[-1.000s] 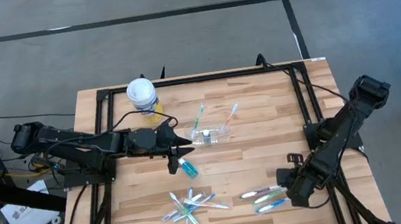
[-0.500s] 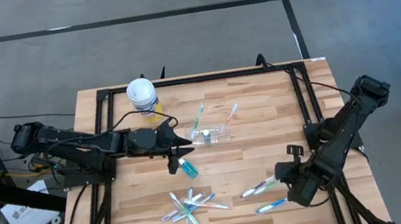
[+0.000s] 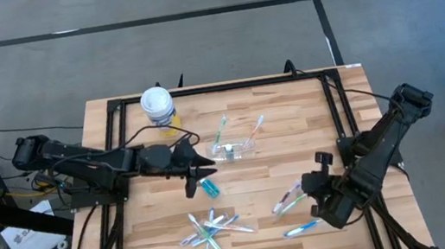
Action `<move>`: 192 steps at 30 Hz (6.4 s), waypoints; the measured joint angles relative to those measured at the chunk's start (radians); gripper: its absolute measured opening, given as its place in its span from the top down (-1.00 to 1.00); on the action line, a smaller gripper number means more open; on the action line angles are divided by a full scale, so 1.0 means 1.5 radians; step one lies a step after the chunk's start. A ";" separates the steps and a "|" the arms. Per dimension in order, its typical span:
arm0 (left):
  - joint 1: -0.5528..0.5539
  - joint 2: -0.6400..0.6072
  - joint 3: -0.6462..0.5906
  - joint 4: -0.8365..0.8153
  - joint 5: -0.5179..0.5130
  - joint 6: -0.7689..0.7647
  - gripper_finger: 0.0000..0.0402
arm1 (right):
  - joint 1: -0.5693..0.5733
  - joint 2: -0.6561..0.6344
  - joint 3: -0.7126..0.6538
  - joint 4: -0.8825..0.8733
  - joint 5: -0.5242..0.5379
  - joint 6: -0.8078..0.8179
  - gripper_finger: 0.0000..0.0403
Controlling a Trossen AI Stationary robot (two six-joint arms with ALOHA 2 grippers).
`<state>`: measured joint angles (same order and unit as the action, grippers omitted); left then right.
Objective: Pick & Place toothbrushing station
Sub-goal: Put the right purple toothbrush into the transparent organizer
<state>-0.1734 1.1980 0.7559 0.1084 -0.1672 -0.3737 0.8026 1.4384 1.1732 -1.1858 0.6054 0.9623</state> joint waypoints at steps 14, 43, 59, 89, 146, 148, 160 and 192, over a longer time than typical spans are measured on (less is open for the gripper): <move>-0.042 0.037 0.001 0.128 0.000 0.007 0.39 | -0.048 0.000 0.060 0.011 0.133 -0.131 1.00; -0.019 0.257 0.000 0.479 0.043 0.020 0.39 | -0.167 0.000 0.107 0.295 0.143 -0.544 1.00; -0.017 0.257 0.000 0.481 0.010 0.025 0.06 | -0.193 0.005 0.107 0.355 0.110 -0.608 1.00; -0.018 0.342 0.033 0.569 -0.013 0.024 -0.06 | -0.214 0.005 0.107 0.395 0.098 -0.649 1.00; -0.010 0.232 -0.050 0.564 -0.093 0.110 0.97 | -0.214 0.005 0.107 0.305 0.138 -0.551 0.47; -0.010 0.205 -0.074 0.567 -0.121 0.121 0.97 | -0.214 0.005 0.107 0.307 0.139 -0.551 0.46; -0.009 0.109 -0.182 0.566 -0.277 0.160 0.96 | -0.228 0.004 0.107 0.319 0.138 -0.552 0.47; 0.114 0.109 -0.232 0.562 -0.290 0.181 0.95 | -0.235 0.005 0.107 0.322 0.136 -0.553 0.47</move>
<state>-0.0029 1.3621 0.4072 0.9511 -0.6022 -0.1021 0.4505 1.4452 1.3331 -0.7029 0.8093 0.1322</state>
